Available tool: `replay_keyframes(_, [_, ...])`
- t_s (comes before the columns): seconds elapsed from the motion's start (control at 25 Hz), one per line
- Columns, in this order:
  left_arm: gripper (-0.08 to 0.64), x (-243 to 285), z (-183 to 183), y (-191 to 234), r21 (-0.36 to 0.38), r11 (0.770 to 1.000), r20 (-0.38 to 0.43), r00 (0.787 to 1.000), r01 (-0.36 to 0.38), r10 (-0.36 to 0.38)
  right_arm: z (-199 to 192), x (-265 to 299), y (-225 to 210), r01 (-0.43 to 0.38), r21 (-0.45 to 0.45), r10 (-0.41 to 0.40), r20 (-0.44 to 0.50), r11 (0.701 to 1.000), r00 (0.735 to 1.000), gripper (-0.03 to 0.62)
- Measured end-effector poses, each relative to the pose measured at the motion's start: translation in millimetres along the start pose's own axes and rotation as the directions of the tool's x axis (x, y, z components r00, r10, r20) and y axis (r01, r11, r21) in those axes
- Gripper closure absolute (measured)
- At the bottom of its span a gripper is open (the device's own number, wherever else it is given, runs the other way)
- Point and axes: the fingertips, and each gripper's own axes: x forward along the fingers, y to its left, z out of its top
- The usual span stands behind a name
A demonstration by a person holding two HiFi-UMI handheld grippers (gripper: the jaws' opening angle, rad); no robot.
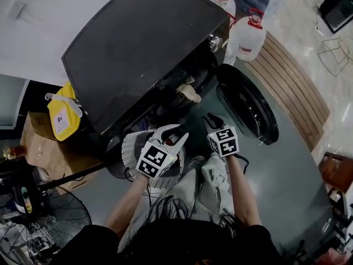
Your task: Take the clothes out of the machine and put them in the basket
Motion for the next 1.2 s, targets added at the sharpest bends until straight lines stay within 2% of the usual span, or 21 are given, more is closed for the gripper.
replay_keyframes(0.44, [0.453,62.8,-60.9,55.9,-0.073,0.992,0.026,0.994,-0.105,0.107,-46.0,106.3,-48.4,-0.044,-0.075,0.04,-0.051,0.996,0.998,0.46])
replay_keyframes(0.52, [0.453,73.1,-74.2,58.8,-0.068,0.992,0.02,0.994,-0.102,0.104,-56.4,127.8,-57.0,-0.049,-0.082,0.044,-0.068,0.995,0.997,0.454])
replay_keyframes(0.68, [0.453,91.8,-104.9,59.2,-0.004,0.996,-0.007,0.996,-0.086,0.086,-79.2,172.1,-74.8,-0.064,-0.11,0.052,-0.113,0.992,0.992,0.445])
replay_keyframes(0.76, [0.453,96.8,-118.7,62.8,0.008,0.996,-0.019,0.996,-0.087,0.087,-86.0,190.9,-86.3,-0.056,-0.103,0.042,-0.127,0.993,0.991,0.443])
replay_keyframes(0.96, [0.453,98.8,-144.8,80.4,-0.028,0.993,-0.02,0.993,-0.118,0.118,-89.9,233.8,-102.4,-0.039,-0.069,0.029,-0.141,0.997,0.99,0.428])
replay_keyframes(1.2, [0.453,101.9,-154.8,89.1,-0.051,0.988,0.009,0.989,-0.146,0.146,-93.9,276.4,-111.8,-0.04,-0.07,0.026,-0.187,0.997,0.982,0.406])
